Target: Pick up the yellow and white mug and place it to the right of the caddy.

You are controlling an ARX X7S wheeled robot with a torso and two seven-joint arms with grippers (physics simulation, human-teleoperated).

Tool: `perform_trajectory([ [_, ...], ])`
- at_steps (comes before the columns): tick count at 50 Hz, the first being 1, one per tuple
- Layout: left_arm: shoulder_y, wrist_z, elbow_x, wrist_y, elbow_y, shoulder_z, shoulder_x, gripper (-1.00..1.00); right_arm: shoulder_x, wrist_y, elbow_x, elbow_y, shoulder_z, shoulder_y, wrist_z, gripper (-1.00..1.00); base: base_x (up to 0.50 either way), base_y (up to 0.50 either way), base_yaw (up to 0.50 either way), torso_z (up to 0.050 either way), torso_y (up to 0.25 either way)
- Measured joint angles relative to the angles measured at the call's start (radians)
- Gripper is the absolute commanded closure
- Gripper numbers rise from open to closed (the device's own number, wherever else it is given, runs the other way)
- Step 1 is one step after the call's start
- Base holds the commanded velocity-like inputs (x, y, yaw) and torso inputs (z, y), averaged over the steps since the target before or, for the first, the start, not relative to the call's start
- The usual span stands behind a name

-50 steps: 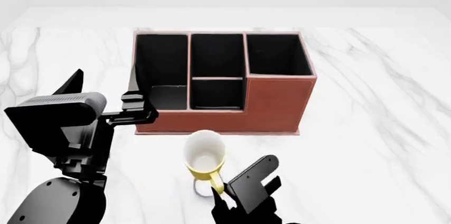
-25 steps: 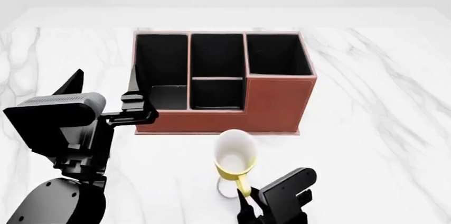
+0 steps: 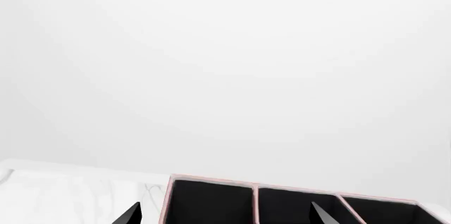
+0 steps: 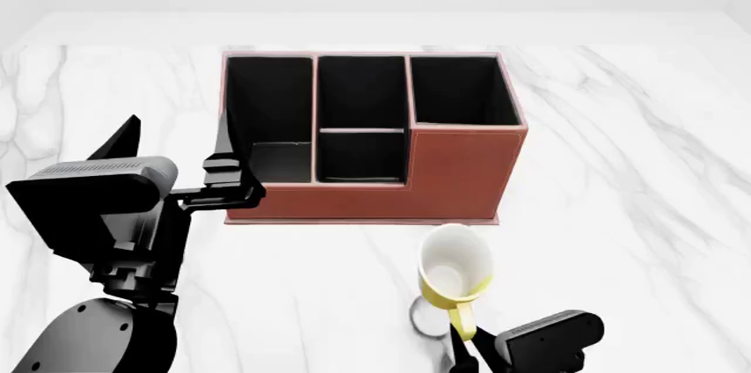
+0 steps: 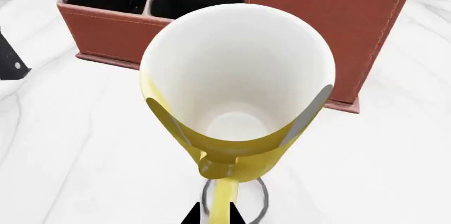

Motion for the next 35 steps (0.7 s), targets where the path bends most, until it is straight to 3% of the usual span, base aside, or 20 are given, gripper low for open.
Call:
perform_trajectory([
  [35,0.001,-0.009,-0.002,0.006,0.002,0.013,-0.008,-1.00,0.159,-0.214,0.082,0.018,0.136,-0.180,0.051,1.00,0.00,0.00,0.00,0.000,0.001],
])
